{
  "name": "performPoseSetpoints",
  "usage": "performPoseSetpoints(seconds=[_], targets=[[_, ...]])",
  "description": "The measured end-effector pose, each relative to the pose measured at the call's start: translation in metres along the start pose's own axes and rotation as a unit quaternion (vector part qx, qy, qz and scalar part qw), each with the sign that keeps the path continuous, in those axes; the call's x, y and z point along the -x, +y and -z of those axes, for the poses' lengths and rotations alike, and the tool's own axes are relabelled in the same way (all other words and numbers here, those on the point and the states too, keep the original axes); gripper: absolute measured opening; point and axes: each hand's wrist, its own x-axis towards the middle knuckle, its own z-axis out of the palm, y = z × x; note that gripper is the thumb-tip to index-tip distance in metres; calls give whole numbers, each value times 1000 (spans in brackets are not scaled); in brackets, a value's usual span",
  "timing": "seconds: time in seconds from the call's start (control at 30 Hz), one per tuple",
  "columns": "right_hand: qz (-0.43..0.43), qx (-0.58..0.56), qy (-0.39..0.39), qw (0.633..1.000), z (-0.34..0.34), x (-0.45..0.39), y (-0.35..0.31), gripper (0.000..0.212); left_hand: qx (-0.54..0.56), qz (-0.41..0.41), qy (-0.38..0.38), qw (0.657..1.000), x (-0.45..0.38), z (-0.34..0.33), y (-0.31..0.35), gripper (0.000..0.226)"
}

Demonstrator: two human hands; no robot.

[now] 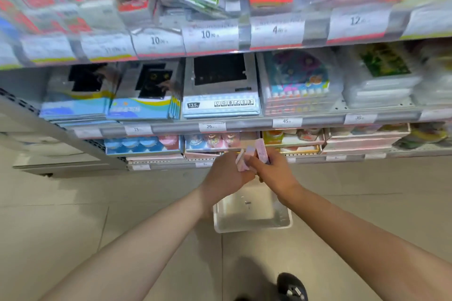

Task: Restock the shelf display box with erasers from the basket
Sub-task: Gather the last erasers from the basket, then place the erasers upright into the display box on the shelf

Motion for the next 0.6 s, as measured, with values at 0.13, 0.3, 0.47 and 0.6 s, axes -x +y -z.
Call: performPoseSetpoints(seconds=[0.13, 0.3, 0.47, 0.6], targets=[[35, -11, 4, 999, 17, 46, -97, 15, 48, -28, 9, 998, 50, 68, 78, 12], [72, -43, 5, 996, 36, 101, -201, 25, 20, -47, 29, 998, 102, 137, 154, 21], [142, -81, -3, 987, 52, 149, -291, 31, 26, -72, -12, 997, 151, 207, 227, 39], [215, -64, -27, 974, 69, 179, -365, 30, 58, -117, -12, 991, 181, 263, 279, 40]])
